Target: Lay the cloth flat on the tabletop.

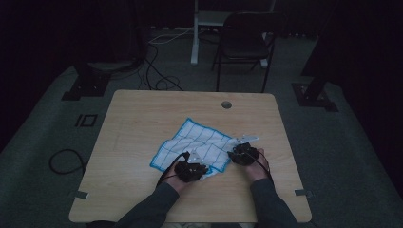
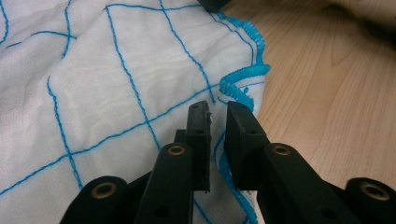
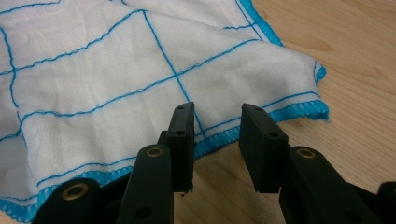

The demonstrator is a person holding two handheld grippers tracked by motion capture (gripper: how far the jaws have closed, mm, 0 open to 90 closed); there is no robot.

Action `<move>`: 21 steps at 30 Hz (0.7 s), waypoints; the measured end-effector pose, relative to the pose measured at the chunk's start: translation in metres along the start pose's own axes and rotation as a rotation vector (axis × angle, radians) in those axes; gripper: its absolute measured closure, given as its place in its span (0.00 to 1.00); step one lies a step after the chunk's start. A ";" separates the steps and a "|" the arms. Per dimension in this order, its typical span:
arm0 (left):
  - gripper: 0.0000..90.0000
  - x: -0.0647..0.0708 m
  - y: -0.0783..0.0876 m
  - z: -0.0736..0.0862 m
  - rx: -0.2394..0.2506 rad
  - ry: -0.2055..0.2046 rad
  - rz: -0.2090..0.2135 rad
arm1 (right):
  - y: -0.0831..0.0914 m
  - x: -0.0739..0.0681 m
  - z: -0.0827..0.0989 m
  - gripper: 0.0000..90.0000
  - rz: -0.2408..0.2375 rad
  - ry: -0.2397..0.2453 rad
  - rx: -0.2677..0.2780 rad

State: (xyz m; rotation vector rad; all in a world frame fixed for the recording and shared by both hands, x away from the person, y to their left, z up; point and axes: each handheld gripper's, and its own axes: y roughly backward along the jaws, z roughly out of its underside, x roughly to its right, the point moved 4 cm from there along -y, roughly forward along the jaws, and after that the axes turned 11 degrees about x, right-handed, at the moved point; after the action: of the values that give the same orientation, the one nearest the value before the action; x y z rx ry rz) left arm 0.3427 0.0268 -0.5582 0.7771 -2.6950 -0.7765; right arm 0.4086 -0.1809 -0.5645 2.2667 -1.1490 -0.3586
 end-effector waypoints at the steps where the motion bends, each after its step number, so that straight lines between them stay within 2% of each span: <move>1: 0.90 0.000 0.000 0.000 0.000 0.000 0.000 | 0.000 0.000 0.000 0.73 0.000 0.000 0.000; 6: 0.94 0.018 0.001 0.001 0.011 -0.027 0.081 | -0.001 0.003 0.000 0.73 -0.003 -0.021 0.005; 8: 0.94 0.027 0.001 0.003 0.007 -0.043 0.106 | -0.001 0.005 0.001 0.73 -0.006 -0.023 0.007; 9: 0.94 0.027 0.001 0.003 0.007 -0.043 0.106 | -0.001 0.005 0.000 0.73 -0.005 -0.026 0.009; 10: 0.94 0.034 -0.001 0.006 -0.007 -0.052 0.127 | -0.001 0.005 0.000 0.73 -0.004 -0.027 0.010; 12: 0.93 0.039 -0.005 0.010 -0.032 -0.062 0.135 | -0.001 0.005 0.001 0.73 -0.004 -0.027 0.010; 21: 0.85 0.047 -0.001 0.012 -0.025 -0.059 0.170 | -0.003 0.012 0.000 0.72 0.007 -0.039 0.011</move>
State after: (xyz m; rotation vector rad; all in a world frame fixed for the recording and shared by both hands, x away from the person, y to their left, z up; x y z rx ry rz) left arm 0.2997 0.0059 -0.5654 0.5185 -2.7534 -0.8019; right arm 0.4176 -0.1888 -0.5657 2.2743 -1.1812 -0.3963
